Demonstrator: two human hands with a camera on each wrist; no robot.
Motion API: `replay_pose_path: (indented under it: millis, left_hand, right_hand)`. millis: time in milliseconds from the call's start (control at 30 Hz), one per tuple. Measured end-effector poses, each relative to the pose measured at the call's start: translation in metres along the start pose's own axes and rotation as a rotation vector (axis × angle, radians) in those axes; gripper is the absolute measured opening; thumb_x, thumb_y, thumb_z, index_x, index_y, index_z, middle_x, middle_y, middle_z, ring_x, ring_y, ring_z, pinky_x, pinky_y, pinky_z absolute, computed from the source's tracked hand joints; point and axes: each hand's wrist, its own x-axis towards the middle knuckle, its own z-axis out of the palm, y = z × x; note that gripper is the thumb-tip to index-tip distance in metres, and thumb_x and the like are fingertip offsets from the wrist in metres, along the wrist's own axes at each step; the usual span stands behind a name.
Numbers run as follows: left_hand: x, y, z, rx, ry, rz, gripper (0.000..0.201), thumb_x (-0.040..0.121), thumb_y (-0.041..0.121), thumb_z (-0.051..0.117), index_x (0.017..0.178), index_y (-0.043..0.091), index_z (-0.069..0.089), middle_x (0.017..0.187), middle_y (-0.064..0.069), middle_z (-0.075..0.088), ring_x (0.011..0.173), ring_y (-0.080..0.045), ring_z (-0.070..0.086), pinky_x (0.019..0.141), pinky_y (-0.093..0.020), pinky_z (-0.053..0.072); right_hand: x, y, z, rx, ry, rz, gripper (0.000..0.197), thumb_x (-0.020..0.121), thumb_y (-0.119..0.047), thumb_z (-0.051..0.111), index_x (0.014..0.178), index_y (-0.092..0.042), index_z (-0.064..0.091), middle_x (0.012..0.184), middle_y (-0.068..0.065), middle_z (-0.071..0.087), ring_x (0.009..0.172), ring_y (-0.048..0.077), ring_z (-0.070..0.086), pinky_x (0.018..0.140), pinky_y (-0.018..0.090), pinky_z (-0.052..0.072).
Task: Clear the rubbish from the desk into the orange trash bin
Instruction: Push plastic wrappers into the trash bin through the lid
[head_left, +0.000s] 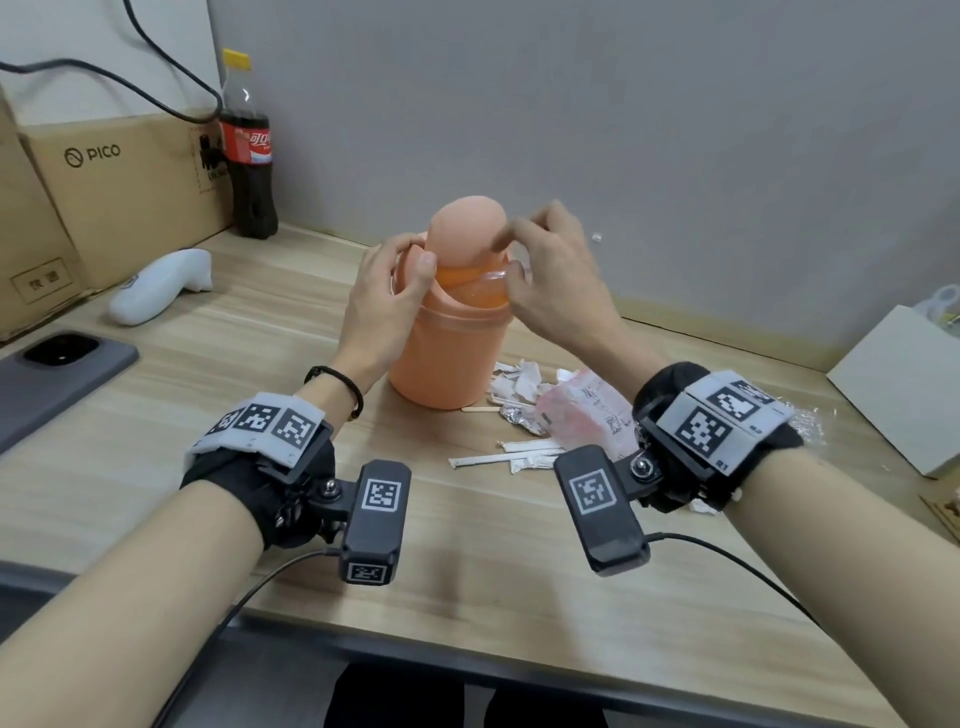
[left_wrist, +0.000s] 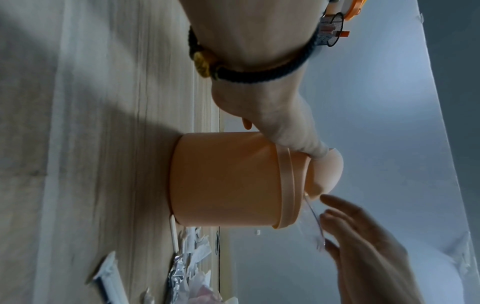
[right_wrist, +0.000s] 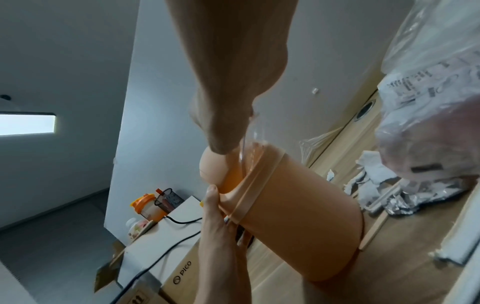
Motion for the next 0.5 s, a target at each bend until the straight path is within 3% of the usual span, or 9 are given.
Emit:
replay_pose_path:
  millis: [133,267,333,400,500]
  left_hand:
    - [0.001,0.000,0.001,0.002,0.002,0.003,0.019,0.100,0.045,0.050,0.118,0.041,0.053,0.121,0.014,0.049,0.109,0.005,0.049,0.092,-0.013,0.038]
    - [0.000,-0.001,0.001,-0.012,0.016,0.010,0.019,0.100,0.043,0.051,0.118,0.040,0.054,0.120,0.014,0.049,0.113,0.000,0.051,0.092,-0.012,0.038]
    - [0.000,-0.001,0.002,-0.016,0.012,0.008,0.020,0.100,0.043,0.051,0.120,0.039,0.054,0.122,0.013,0.049,0.113,-0.001,0.051,0.091,-0.010,0.038]
    - [0.000,-0.002,0.003,-0.022,0.005,0.005,0.022,0.100,0.044,0.050,0.121,0.038,0.054,0.124,0.011,0.050,0.114,-0.002,0.050,0.091,-0.010,0.038]
    - [0.001,-0.004,0.003,-0.047,0.004,0.004,0.025,0.098,0.047,0.051,0.121,0.038,0.055,0.126,0.008,0.051,0.119,-0.006,0.052,0.101,-0.021,0.041]
  right_hand:
    - [0.005,0.008,-0.007,-0.121,-0.206,0.095,0.027,0.089,-0.013,0.051,0.105,-0.024,0.070,0.107,0.009,0.059,0.103,0.028,0.055,0.081,0.030,0.042]
    - [0.008,0.007,-0.005,-0.175,-0.207,0.180,0.015,0.086,-0.021,0.056,0.094,-0.029,0.065,0.099,0.002,0.068,0.095,0.030,0.062,0.082,0.038,0.052]
    - [0.011,0.004,-0.005,-0.148,-0.241,0.195,0.012,0.083,-0.018,0.056,0.085,-0.030,0.060,0.097,0.007,0.068,0.094,0.032,0.062,0.083,0.041,0.053]
    - [0.014,-0.001,-0.005,-0.110,-0.239,0.156,0.013,0.081,-0.013,0.058,0.081,-0.025,0.063,0.094,0.011,0.068,0.093,0.032,0.061,0.081,0.038,0.053]
    - [0.015,-0.012,0.000,-0.034,-0.168,0.048,0.014,0.082,-0.010,0.059,0.087,-0.017,0.070,0.085,0.008,0.069,0.087,0.027,0.061,0.073,0.031,0.050]
